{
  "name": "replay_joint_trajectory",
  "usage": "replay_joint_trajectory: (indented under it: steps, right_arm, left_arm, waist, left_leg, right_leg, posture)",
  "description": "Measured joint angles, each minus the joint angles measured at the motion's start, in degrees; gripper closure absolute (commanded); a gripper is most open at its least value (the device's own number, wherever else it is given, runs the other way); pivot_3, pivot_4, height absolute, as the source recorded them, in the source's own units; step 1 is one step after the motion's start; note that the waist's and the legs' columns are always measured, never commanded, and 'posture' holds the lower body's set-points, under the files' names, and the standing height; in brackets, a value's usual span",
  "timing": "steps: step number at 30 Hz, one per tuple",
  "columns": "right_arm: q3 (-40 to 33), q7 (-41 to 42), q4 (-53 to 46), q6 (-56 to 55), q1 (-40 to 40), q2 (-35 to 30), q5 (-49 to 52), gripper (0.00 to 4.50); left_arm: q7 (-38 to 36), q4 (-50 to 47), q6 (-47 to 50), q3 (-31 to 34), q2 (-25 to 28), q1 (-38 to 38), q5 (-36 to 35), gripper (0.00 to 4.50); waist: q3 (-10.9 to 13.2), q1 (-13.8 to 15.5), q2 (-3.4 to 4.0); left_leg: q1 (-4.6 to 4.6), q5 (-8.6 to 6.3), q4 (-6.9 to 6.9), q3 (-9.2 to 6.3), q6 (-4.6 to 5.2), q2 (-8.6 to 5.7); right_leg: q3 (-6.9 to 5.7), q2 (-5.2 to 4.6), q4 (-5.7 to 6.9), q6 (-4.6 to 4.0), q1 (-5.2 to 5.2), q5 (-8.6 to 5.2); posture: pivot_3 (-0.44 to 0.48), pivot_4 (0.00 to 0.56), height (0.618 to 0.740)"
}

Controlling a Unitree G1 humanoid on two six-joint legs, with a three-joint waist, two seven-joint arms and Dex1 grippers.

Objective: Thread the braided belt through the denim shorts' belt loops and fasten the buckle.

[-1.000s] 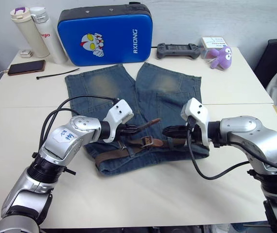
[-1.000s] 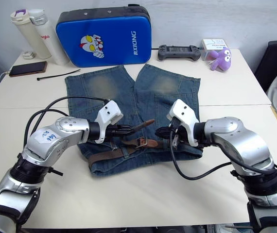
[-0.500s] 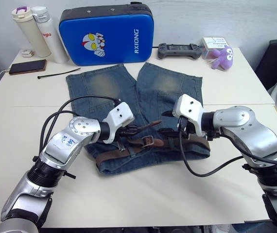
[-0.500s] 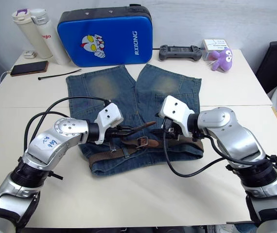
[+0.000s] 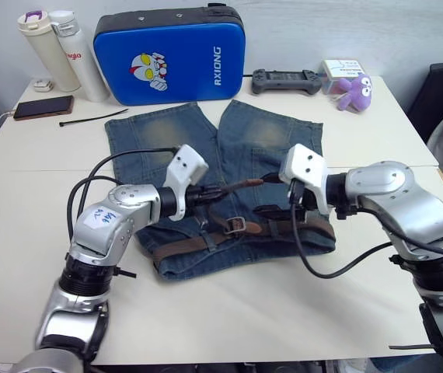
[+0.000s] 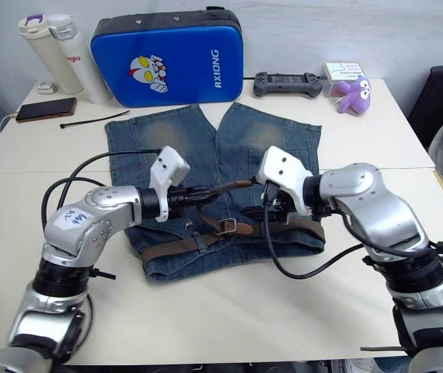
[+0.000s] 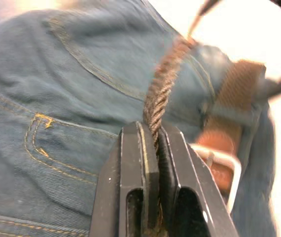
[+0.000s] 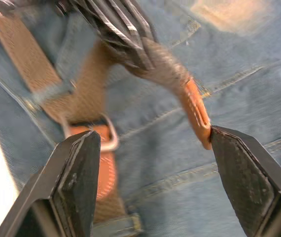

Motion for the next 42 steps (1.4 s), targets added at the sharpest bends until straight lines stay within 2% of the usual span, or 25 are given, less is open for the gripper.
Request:
replay_joint_trajectory:
  steps: [4,6,12,22,28,35,42]
  right_arm:
    - [-2.5,-0.7,-0.1,3.5,1.9,2.9,4.2,3.43]
    - [-1.3,-1.1,0.1,3.6,3.0,5.1,5.0,4.46]
    - [5.2,-3.1,4.8,1.1,3.5,9.0,1.6,4.46]
    - [10.0,-2.9,7.8,-2.5,4.4,9.1,-3.1,4.46]
    - [9.5,-2.9,7.9,-3.0,4.3,9.1,-3.0,4.46]
    - [2.9,-1.3,4.8,-0.4,1.8,4.8,0.1,4.46]
    - [4.3,-0.9,5.6,-0.7,3.5,4.9,-0.3,4.46]
  left_arm:
    - [5.4,0.1,9.5,8.8,-4.5,-0.5,-5.0,4.5]
    - [7.9,-0.1,12.8,12.8,-6.3,-1.5,-6.5,4.5]
    - [13.4,-2.1,19.7,19.8,-13.2,-4.3,-10.8,4.5]
    - [17.9,-4.1,25.1,24.5,-15.5,-5.6,-12.0,4.5]
    - [19.8,-4.4,26.8,28.7,-20.1,-6.2,-13.0,4.5]
    - [19.9,-4.7,27.6,28.5,-20.3,-5.9,-13.2,4.5]
    - [19.8,-4.7,27.8,28.0,-20.1,-5.7,-13.2,4.5]
  waist:
    - [0.0,0.0,0.0]
    - [0.0,0.0,0.0]
    - [0.0,0.0,-0.01]
    - [0.0,-0.1,0.0]
    - [0.0,0.0,0.0]
    - [0.0,0.0,-0.01]
    - [0.0,0.0,-0.01]
  left_leg:
    - [0.0,0.0,0.04,0.01,-0.01,0.0]
    - [0.0,0.0,0.06,0.01,-0.02,-0.01]
    - [-0.01,0.01,0.14,0.02,-0.04,-0.01]
    - [0.03,0.02,0.13,0.04,-0.12,-0.01]
    - [0.04,0.02,0.15,0.04,-0.15,-0.01]
    - [0.06,0.01,0.14,0.04,-0.17,-0.01]
    - [0.06,0.01,0.14,0.06,-0.17,-0.01]
  right_leg:
    - [0.0,0.0,0.23,0.01,0.0,0.01]
    - [0.0,0.0,0.29,0.01,-0.01,0.01]
    - [0.0,-0.01,0.34,0.03,-0.01,0.02]
    - [0.02,0.02,0.33,0.03,-0.03,0.02]
    - [0.01,0.02,0.2,0.03,-0.02,0.02]
    - [0.01,0.03,0.19,0.03,-0.01,0.02]
    - [0.03,0.03,0.19,0.03,-0.01,0.02]
  posture:
    - [0.0,0.15,0.74]
    - [0.0,0.15,0.74]
    - [0.0,0.15,0.74]
    - [0.0,0.15,0.74]
    - [0.0,0.15,0.74]
    - [0.0,0.15,0.74]
    - [0.0,0.15,0.74]
